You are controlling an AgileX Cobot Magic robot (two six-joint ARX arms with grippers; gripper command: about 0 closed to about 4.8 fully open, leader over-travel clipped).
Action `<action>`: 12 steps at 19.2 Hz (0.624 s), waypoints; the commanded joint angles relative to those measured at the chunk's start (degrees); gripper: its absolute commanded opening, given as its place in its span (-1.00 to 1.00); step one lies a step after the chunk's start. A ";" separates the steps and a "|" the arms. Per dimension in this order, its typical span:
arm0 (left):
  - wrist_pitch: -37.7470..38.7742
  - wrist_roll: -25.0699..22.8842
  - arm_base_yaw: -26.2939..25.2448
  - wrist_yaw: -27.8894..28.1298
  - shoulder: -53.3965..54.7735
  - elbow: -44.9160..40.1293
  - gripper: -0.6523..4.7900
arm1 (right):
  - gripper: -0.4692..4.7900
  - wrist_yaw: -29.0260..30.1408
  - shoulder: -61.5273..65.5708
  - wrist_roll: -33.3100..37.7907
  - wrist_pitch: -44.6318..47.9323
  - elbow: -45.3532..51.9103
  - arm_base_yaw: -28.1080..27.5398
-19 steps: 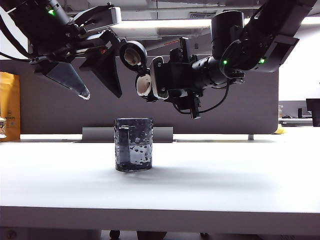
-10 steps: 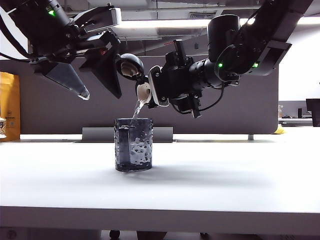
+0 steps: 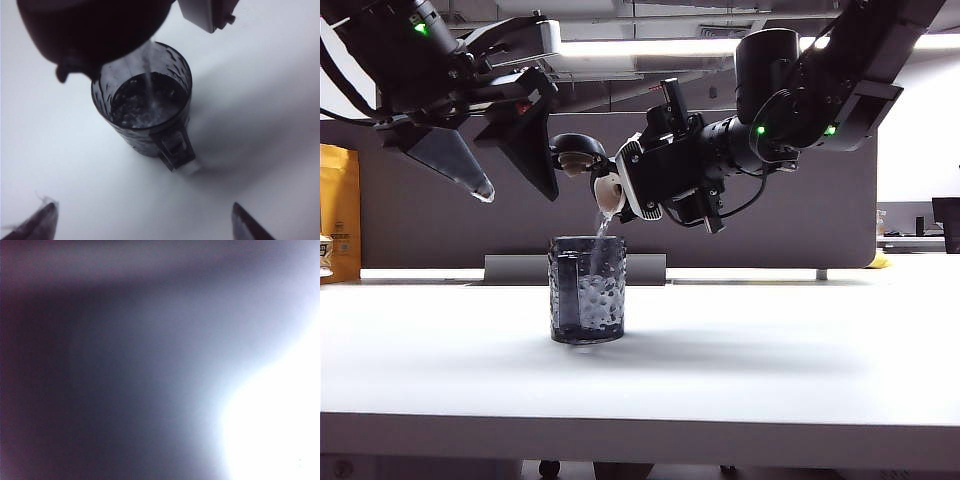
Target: Pick up the black thermos, pour some water into the cup, then place the black thermos back on the table.
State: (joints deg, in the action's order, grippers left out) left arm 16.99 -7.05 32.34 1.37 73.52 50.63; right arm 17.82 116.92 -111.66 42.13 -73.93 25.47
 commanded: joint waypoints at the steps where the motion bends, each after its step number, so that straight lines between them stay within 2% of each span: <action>1: -0.26 -0.26 0.07 0.15 -0.15 0.17 1.00 | -0.74 0.35 -0.79 -0.02 3.17 -0.57 0.42; 12: 0.87 -0.22 0.07 0.15 -0.15 0.17 1.00 | -0.74 0.33 -0.77 0.17 3.15 -0.52 1.38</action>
State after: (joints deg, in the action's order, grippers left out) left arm 17.87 -7.05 32.34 1.39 73.52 50.63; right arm 18.02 116.92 -111.70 42.15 -73.93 26.46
